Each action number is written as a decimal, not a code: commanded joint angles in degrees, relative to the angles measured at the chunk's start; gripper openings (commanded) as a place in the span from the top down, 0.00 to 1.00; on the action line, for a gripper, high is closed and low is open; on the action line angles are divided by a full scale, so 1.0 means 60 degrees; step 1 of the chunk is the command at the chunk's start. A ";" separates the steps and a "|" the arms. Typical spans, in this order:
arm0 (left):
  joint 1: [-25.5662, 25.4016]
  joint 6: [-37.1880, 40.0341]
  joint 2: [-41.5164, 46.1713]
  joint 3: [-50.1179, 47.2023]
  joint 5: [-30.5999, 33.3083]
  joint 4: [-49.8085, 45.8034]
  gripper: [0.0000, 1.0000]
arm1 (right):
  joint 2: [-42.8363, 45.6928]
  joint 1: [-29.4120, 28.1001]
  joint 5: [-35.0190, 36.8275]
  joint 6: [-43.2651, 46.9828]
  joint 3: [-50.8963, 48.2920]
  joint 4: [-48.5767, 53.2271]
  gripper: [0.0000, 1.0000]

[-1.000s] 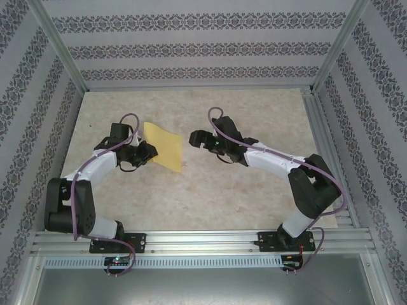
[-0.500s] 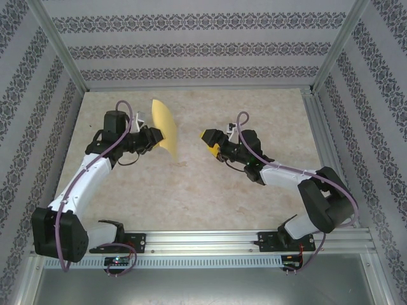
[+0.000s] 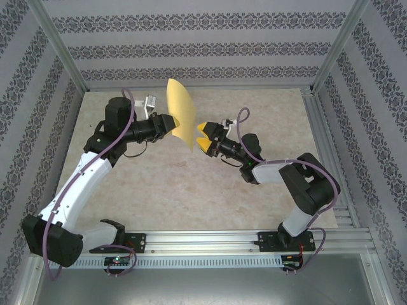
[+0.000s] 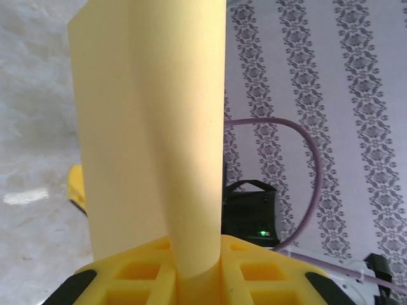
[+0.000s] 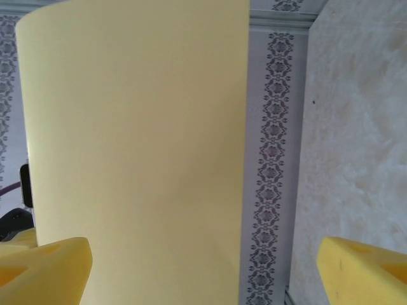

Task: Fold a paper plane with a square sheet of paper (fold left side to right side)
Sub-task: Pick up the square sheet of paper from the center of the table.

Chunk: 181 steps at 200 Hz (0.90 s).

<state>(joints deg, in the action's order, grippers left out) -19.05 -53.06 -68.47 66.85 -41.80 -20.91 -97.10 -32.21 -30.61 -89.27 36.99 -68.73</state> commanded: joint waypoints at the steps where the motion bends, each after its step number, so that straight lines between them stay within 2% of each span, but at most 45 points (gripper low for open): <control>1: -0.0226 -0.0348 -0.0026 0.0436 -0.0140 0.0632 0.78 | -0.0165 -0.0151 -0.0021 -0.0587 0.0155 -0.1514 0.08; 33: -0.0419 -0.0603 -0.0073 0.0446 -0.0147 0.1017 0.78 | -0.0090 -0.0155 0.0274 -0.0732 0.0138 -0.1769 0.09; 68: -0.0577 -0.0640 -0.0169 0.0424 -0.0127 0.1112 0.78 | 0.0195 -0.0298 0.0226 -0.0847 0.0665 -0.1757 0.18; 98: -0.0584 -0.0392 -0.0091 0.0372 0.0285 0.0708 0.78 | 0.1026 0.0076 0.0346 -0.0819 0.0282 -0.1668 0.25; 161: -0.0586 -0.0232 -0.0185 0.0282 0.0690 0.0498 0.79 | 0.3183 0.0836 0.0183 0.0441 -0.0611 0.0835 0.30; 181: -0.0588 -0.0155 -0.0243 0.0270 0.0559 0.0457 0.79 | 0.3329 0.0914 0.0166 0.0491 -0.0621 0.1035 0.39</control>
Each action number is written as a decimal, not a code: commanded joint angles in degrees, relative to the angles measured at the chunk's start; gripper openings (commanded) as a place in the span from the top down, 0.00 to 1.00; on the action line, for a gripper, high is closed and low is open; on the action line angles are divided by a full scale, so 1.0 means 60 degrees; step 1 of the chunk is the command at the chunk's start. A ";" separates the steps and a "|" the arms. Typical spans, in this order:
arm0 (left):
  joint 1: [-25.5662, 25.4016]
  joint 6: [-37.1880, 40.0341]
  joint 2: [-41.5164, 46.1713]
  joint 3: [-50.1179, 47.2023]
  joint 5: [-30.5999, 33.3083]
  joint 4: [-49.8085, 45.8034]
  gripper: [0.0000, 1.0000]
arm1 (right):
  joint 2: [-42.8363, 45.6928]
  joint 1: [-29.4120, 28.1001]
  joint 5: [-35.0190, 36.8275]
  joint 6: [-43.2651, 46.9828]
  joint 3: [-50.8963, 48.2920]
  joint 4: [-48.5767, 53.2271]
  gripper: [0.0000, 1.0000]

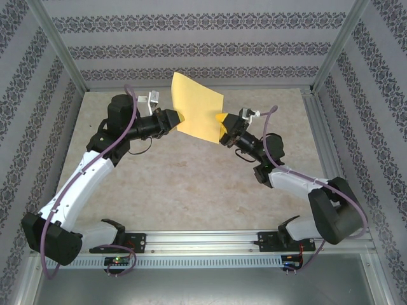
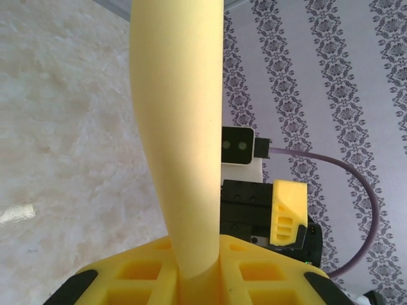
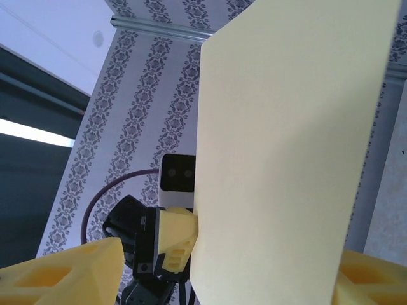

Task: Fold a paper plane with a square sheet of paper (fold left side to right side)
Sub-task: Pick up the square sheet of paper from the center of the table.

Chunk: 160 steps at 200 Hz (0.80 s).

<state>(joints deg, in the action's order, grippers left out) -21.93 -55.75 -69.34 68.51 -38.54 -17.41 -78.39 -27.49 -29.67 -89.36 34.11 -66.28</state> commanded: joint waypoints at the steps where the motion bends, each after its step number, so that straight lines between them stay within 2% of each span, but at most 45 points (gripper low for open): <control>1: -0.0108 0.0295 -0.0100 0.0000 0.0005 -0.0128 0.79 | 0.0207 0.0128 0.0009 0.0507 -0.0137 0.0629 0.39; 14: -0.0109 0.0377 -0.0176 -0.0007 -0.0123 -0.0234 0.79 | 0.0187 0.0128 -0.0071 0.0510 -0.0068 0.0661 0.47; 34: -0.0107 0.0641 -0.0200 -0.0007 -0.0124 -0.0530 0.79 | 0.0211 0.0135 -0.0050 0.0606 -0.0052 0.0822 0.65; 49: -0.0098 0.0857 -0.0230 0.0015 -0.0092 -0.0746 0.75 | 0.0280 0.0150 -0.0039 0.0747 -0.0074 0.1105 0.86; 61: -0.0107 0.1058 -0.0265 0.0022 -0.0018 -0.0921 0.69 | 0.0424 0.0179 -0.0007 0.0913 -0.0117 0.1374 1.00; 77: -0.0081 0.1477 -0.0291 0.0064 0.0296 -0.1325 0.59 | 0.0798 0.0284 -0.0016 0.1309 -0.0148 0.2049 1.00; 97: 0.0053 0.2205 -0.0143 0.0168 0.1075 -0.2043 0.37 | 0.1659 0.0496 -0.0115 0.2331 -0.0001 0.3840 1.00; 109: 0.0226 0.2587 0.0086 0.0119 0.1509 -0.2292 0.27 | 0.2309 0.0648 -0.0170 0.3349 0.0263 0.5597 1.00; 115: 0.0343 0.2730 0.0225 0.0051 0.1660 -0.2316 0.19 | 0.2644 0.0720 -0.0228 0.3985 0.0476 0.6547 1.00; 133: 0.0789 0.2933 0.0826 -0.0315 0.1923 -0.2040 0.01 | 0.3464 0.0843 -0.0242 0.6416 0.1510 0.9868 1.00; 160: 0.1224 0.3208 0.1749 -0.0858 0.1850 -0.1094 0.00 | 0.3993 0.0900 -0.0292 0.9535 0.3221 1.3707 1.00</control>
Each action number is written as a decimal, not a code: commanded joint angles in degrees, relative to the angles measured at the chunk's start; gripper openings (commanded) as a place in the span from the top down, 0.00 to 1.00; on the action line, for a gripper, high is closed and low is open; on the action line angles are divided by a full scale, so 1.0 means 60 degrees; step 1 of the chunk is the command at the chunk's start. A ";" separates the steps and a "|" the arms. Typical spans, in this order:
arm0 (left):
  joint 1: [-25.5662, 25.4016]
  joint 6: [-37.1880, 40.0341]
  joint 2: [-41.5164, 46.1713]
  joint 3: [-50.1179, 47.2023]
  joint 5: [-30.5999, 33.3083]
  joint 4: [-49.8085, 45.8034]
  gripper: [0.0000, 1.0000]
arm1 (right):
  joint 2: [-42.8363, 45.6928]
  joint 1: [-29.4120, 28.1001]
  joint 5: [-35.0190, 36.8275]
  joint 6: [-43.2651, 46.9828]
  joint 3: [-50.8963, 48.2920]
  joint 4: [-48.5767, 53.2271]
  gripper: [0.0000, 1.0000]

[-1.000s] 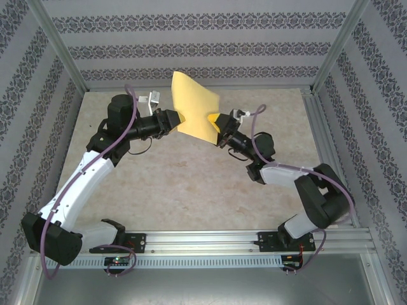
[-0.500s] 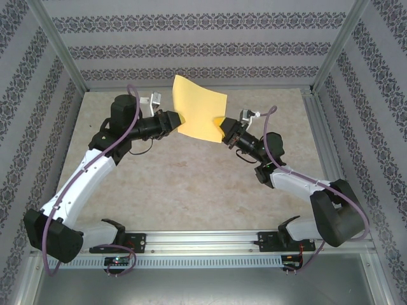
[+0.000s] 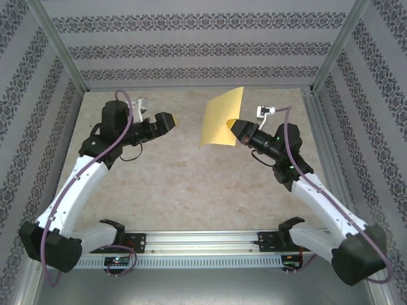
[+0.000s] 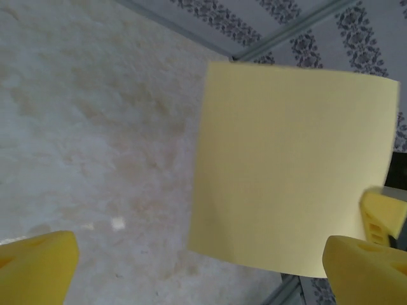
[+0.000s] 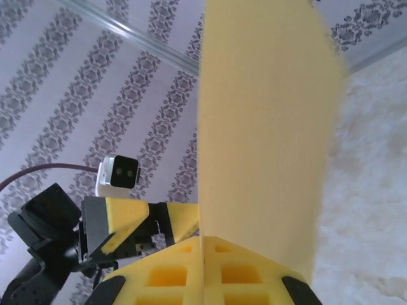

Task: Fold a paper plane with a square sheet of paper (fold left side to right side)
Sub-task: Pick up the square sheet of paper from the center of the table.

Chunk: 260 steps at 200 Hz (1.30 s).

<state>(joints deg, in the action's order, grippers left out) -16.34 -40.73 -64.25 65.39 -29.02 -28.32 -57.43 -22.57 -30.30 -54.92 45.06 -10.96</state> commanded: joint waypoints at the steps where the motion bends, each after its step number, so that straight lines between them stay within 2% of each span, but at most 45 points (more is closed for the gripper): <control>1: 0.0291 0.0722 0.0926 -0.0366 0.0249 0.0759 0.00 | 0.0517 0.0083 -0.0212 0.3881 0.1448 0.4593 1.00; 20: 0.0310 0.0885 0.1307 -0.0638 -0.0289 0.1659 0.00 | 0.0570 0.0084 -0.0471 0.5204 0.2474 0.6224 1.00; 41: 0.0319 0.0563 0.1534 -0.1188 -0.1374 0.3307 0.00 | 0.0555 0.0073 -0.1120 0.5960 0.3457 0.7093 1.00; 62: 0.0318 -0.0186 0.1622 -0.1751 -0.2513 0.5443 0.00 | 0.0577 -0.0001 -0.1819 0.6131 0.4291 0.7305 1.00; 86: 0.0307 -0.1084 0.1542 -0.2045 -0.3355 0.7399 0.00 | 0.0447 -0.0360 -0.2426 0.6283 0.5286 0.7617 1.00; 118: 0.0185 -0.2096 0.1120 -0.1937 -0.4068 0.8808 0.00 | 0.0134 -0.1115 -0.2673 0.6699 0.6297 0.7975 1.00; 145: -0.0273 -0.2951 0.0468 -0.1745 -0.4493 1.0130 0.00 | 0.0024 -0.1307 -0.3036 0.6695 0.6628 0.7424 1.00; 196: -0.1113 -0.2957 -0.0246 -0.1062 -0.4656 1.0615 0.00 | -0.0067 -0.1335 -0.3949 0.6207 0.7186 0.6183 1.00; 260: -0.1843 -0.2631 -0.0431 -0.0618 -0.4627 1.0614 0.00 | 0.0044 -0.1235 -0.3856 0.6210 0.6978 0.5901 1.00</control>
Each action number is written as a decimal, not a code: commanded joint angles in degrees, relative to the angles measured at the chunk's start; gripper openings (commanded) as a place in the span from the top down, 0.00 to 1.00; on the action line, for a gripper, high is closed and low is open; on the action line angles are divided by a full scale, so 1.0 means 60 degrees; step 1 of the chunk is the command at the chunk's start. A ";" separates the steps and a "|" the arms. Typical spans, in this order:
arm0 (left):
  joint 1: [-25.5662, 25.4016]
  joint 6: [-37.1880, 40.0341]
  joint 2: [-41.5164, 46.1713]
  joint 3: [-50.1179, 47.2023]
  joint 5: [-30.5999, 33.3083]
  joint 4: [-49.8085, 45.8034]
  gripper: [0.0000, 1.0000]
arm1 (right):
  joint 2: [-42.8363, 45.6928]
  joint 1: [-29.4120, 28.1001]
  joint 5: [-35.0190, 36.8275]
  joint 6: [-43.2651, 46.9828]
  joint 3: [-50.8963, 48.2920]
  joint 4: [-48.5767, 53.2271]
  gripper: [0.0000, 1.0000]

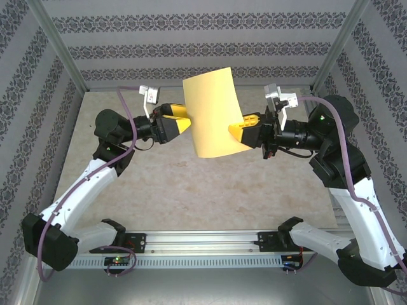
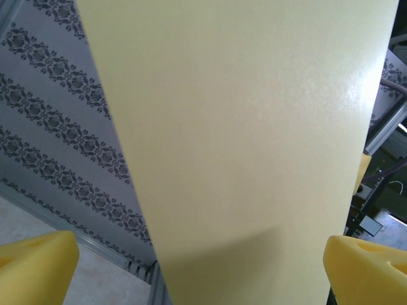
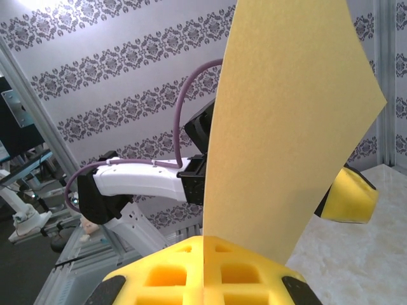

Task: Fold a paper plane with a square sheet of paper (fold left side to right side)
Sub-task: Pick up the square sheet of paper from the center of the table, then place a square sheet of paper at the center of the table.

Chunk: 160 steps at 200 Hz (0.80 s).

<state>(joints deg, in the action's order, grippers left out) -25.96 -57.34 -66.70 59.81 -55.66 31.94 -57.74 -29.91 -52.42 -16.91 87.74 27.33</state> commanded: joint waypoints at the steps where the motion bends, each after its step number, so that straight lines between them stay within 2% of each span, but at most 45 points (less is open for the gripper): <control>1: -0.0242 0.0145 -0.0020 0.0313 -0.0186 0.0575 0.01 | 0.0098 -0.0003 -0.0176 -0.0140 -0.0152 -0.0497 1.00; 70: -0.0348 0.0475 0.0021 0.0454 -0.0056 -0.0013 0.19 | 0.0657 0.0808 -0.0048 -0.0473 -0.0822 -0.0809 1.00; 102: -0.0348 0.0542 0.0094 0.0493 -0.0054 -0.0131 0.33 | 0.0668 0.1265 0.0058 -0.0457 -0.1114 -0.0569 1.00; 160: -0.0375 0.1409 0.0227 0.0604 0.0148 -0.1563 0.63 | 0.0658 0.1670 0.0463 -0.0268 -0.1437 -0.0272 1.00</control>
<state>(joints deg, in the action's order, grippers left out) -27.51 -52.86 -66.54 61.45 -55.77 27.38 -54.26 -20.88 -51.57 -19.38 79.92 24.86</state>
